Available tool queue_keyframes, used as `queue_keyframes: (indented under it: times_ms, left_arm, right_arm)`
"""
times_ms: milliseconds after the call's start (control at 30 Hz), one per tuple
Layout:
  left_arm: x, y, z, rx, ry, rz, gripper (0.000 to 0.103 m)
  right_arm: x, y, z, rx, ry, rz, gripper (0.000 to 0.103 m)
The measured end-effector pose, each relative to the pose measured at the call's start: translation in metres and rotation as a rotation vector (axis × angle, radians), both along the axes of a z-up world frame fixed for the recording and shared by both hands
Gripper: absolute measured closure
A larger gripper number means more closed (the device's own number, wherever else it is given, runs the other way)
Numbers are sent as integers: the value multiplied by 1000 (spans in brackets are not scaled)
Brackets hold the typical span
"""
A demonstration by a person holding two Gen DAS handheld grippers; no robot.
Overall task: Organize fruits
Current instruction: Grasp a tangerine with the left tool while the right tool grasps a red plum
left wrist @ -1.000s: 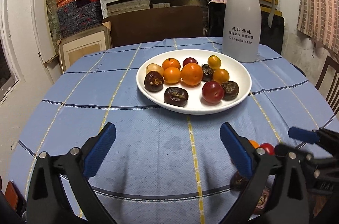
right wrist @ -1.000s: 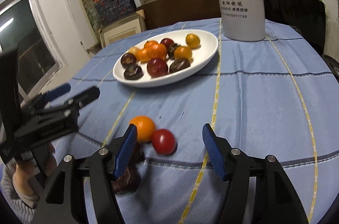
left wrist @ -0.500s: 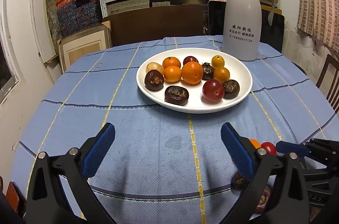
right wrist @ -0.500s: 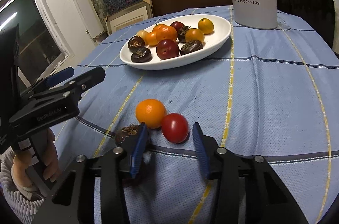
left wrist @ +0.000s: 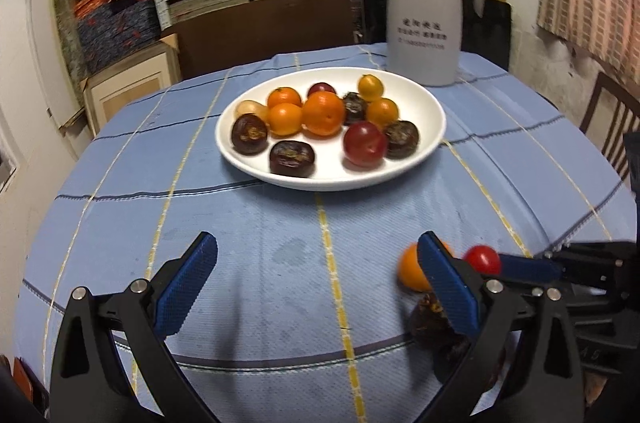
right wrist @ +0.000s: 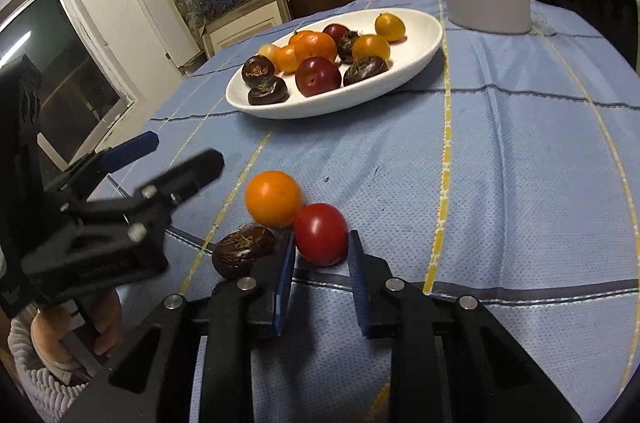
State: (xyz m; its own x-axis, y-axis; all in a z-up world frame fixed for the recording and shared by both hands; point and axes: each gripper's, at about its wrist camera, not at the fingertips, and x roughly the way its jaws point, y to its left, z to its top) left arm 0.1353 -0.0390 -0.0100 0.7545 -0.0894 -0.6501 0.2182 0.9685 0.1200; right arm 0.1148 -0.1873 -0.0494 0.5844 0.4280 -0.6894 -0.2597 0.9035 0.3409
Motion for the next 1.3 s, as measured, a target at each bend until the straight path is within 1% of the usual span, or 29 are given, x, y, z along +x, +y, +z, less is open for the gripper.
queue_keyframes:
  times_ms: [100, 167, 333, 467, 533, 567, 600, 633, 733, 767, 800, 867, 933, 967, 1000, 1067, 1200, 1300]
  left_arm:
    - [-2, -6, -3, 5, 5, -27, 5]
    - [-3, -11, -5, 7, 11, -51, 5]
    - [-2, -23, -12, 12, 45, -103, 5]
    - [4, -26, -18, -36, 88, -144, 5]
    - [8, -26, -21, -81, 123, -169, 19]
    - [11, -25, -21, -137, 157, -199, 28]
    - [13, -25, -22, -162, 176, -210, 34]
    - [14, -26, -23, -178, 186, -219, 36]
    - [14, -34, -27, -176, 202, -248, 36]
    - [14, -38, -29, -179, 217, -266, 41]
    - [16, -42, -32, -184, 237, -286, 41]
    - [17, -52, -36, -151, 242, -298, 41]
    - [16, -64, -41, -102, 242, -315, 47]
    - [14, -68, -41, -84, 232, -319, 54]
    - [12, -71, -40, -86, 229, -331, 63]
    - [12, -73, -40, -95, 230, -336, 68]
    - [15, -72, -38, -105, 229, -328, 68]
    - [23, -71, -39, -127, 237, -311, 68]
  right_arm:
    - [-1, -5, 7, -15, -33, -21, 76]
    - [0, -11, 8, -38, -46, -56, 76]
    - [2, -22, 10, -46, -53, -99, 76]
    - [2, -28, 13, -35, -62, -126, 76]
    - [3, -30, 12, -35, -62, -128, 76]
    - [3, -29, 12, -35, -62, -127, 76]
    - [3, -28, 12, -36, -63, -126, 76]
    - [3, -28, 13, -35, -63, -127, 76]
    - [3, -29, 13, -32, -62, -133, 76]
    - [3, -29, 13, -34, -62, -137, 76]
    - [3, -31, 13, -40, -62, -149, 76]
    - [4, -34, 13, -21, -56, -151, 76]
    - [3, -35, 13, -27, -60, -155, 76]
    - [4, -35, 13, -27, -59, -155, 76]
    - [4, -35, 12, -27, -58, -158, 76]
    - [5, -36, 12, -28, -56, -161, 76]
    - [5, -37, 11, -27, -55, -162, 76]
    - [6, -37, 11, -31, -51, -163, 76]
